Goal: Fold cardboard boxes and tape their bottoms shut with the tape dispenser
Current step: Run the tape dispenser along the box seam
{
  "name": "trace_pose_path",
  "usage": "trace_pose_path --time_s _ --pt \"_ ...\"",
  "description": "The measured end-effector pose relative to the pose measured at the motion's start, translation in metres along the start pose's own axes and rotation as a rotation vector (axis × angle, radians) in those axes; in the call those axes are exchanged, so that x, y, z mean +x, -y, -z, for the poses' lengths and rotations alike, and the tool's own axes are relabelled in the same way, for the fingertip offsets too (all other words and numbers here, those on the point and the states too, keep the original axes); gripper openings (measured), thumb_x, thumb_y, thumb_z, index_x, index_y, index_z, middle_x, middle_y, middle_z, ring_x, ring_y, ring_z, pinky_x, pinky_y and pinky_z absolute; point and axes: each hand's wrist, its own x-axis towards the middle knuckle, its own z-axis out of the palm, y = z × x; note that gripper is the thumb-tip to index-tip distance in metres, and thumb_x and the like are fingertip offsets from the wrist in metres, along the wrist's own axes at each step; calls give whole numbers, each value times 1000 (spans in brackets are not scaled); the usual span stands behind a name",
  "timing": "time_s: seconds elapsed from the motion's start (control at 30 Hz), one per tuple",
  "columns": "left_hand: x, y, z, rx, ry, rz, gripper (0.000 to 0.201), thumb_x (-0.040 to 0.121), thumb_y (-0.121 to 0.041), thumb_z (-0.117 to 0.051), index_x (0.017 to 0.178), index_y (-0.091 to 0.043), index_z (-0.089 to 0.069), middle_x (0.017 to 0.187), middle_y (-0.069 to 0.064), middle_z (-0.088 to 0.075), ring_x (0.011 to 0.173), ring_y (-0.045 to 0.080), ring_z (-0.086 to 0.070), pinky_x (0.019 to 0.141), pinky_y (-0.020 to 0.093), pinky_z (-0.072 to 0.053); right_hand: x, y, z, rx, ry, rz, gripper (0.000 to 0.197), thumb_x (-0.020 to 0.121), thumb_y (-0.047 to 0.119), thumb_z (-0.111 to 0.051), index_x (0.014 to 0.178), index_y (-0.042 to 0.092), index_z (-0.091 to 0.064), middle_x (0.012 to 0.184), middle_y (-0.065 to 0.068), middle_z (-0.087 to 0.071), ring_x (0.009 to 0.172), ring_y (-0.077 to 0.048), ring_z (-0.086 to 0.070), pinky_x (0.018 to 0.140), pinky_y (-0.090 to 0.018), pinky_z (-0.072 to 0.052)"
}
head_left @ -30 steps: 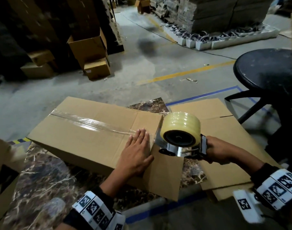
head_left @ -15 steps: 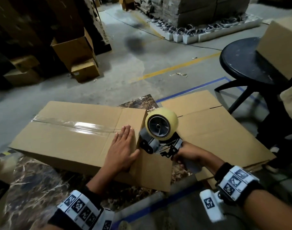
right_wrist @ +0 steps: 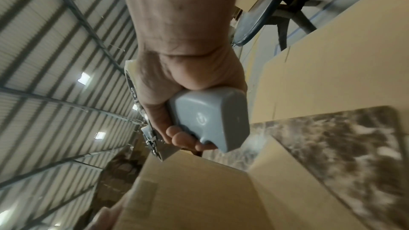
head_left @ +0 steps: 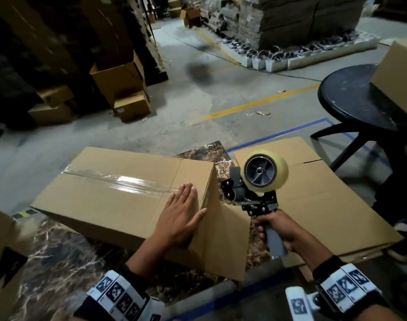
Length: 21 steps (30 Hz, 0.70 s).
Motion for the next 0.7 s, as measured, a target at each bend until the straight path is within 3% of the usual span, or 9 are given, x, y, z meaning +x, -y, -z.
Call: trace_pose_path --time_s 0.17,0.3,0.4,0.6,0.63,0.7 --pt "1 29 17 -34 -9 -12 108 69 -87 18 157 -27 -1 162 -8 11 149 10 17 124 40 2 -4 43 -33 113 67 48 23 92 4 -53 70 5 -55 56 -8 -50 46 -20 -48 46 -28 -41" --pt "-4 84 37 -75 -66 134 118 62 -91 20 157 -25 -4 163 -4 9 148 11 16 123 42 0 -10 64 -69 81 152 90 22 89 9 -52 67 9 -56 59 -8 -51 50 -21 -49 50 -28 -41" --pt "-20 136 47 -125 -149 251 115 67 -92 12 157 -23 -11 165 -2 1 149 12 10 122 46 -5 -10 74 -105 43 228 127 17 89 7 -51 73 10 -56 61 -7 -53 51 -19 -51 49 -26 -43" --pt "-88 235 52 -130 -298 501 88 82 -70 -8 153 -23 -31 164 4 -13 152 20 -3 119 49 -10 -11 88 -213 -79 400 166 12 90 1 -51 79 4 -54 59 -9 -51 51 -22 -48 51 -27 -39" --pt "-100 251 51 -144 -343 548 82 85 -65 -15 151 -20 -36 163 6 -19 152 23 -9 119 49 -12 -14 90 -234 -109 417 176 6 87 2 -55 81 4 -53 59 -9 -51 51 -22 -49 51 -28 -39" --pt "-132 289 47 -186 -413 631 73 89 -53 -26 145 -11 -46 157 14 -32 149 30 -21 118 48 -18 -16 87 -281 -166 472 194 15 72 9 -60 83 3 -53 58 -9 -52 49 -22 -49 50 -28 -40"
